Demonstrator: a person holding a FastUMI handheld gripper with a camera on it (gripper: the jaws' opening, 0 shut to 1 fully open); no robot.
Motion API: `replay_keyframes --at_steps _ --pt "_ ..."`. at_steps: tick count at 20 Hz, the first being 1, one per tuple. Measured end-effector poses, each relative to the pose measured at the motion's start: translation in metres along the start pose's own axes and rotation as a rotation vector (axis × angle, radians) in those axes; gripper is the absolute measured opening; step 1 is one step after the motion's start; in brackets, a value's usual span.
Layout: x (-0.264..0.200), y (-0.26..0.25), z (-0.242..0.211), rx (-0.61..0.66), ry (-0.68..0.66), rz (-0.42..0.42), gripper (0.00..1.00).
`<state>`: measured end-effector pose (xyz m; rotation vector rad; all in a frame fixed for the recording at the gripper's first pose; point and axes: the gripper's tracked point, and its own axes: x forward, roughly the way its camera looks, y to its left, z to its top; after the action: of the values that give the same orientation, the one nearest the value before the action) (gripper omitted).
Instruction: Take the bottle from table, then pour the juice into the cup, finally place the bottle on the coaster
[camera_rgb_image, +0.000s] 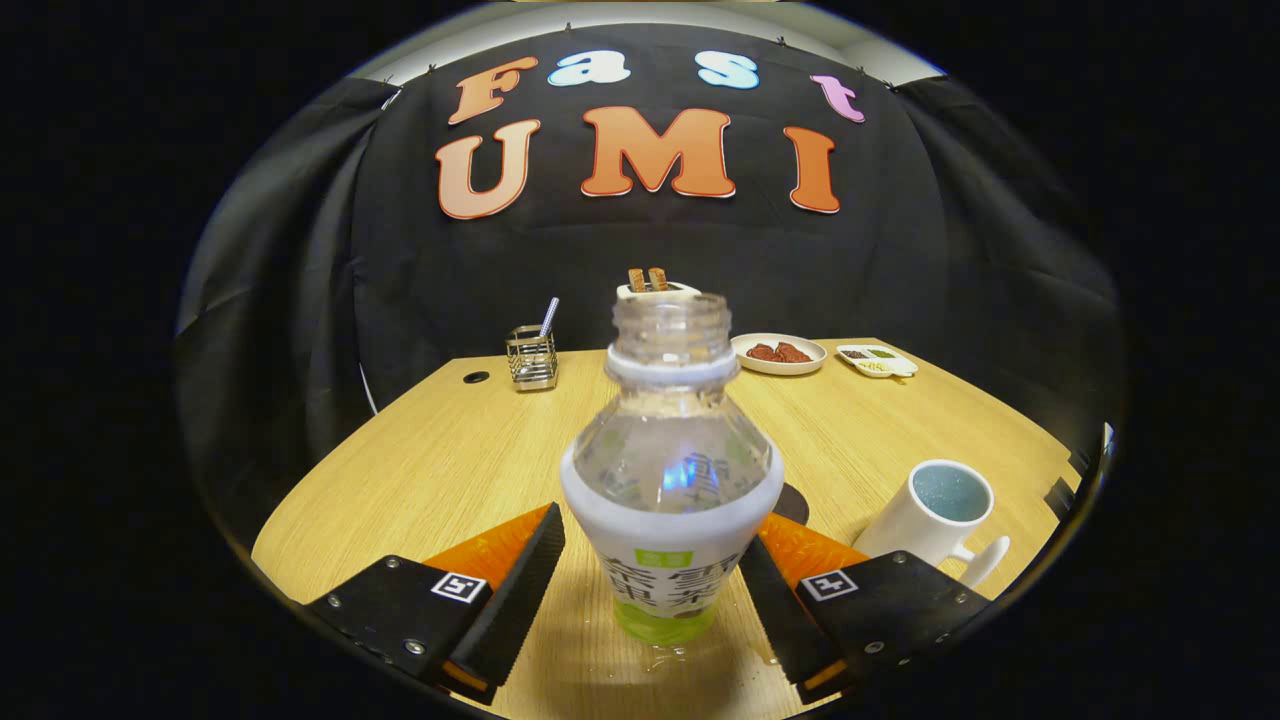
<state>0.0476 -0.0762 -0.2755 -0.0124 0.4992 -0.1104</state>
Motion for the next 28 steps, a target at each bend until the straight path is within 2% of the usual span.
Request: replay_keyframes --at_steps 5,7,8,10,12,15,20,28 --pt "0.003 -0.005 -0.014 0.0 0.016 -0.017 0.96" --pt "0.001 -0.006 -0.013 -0.005 0.008 -0.015 0.78" --pt "0.002 -0.005 -0.014 0.0 0.012 -0.01 0.66" --pt "0.002 -0.003 -0.014 0.013 0.016 0.014 0.62" --pt "0.001 0.002 -0.014 0.079 0.033 0.06 0.56" --pt "-0.008 0.005 0.007 0.216 -0.01 0.114 0.56" --pt "-0.016 -0.011 0.039 0.336 -0.071 0.111 0.55" --pt "-0.006 -0.025 0.07 0.669 -0.101 0.152 0.56"
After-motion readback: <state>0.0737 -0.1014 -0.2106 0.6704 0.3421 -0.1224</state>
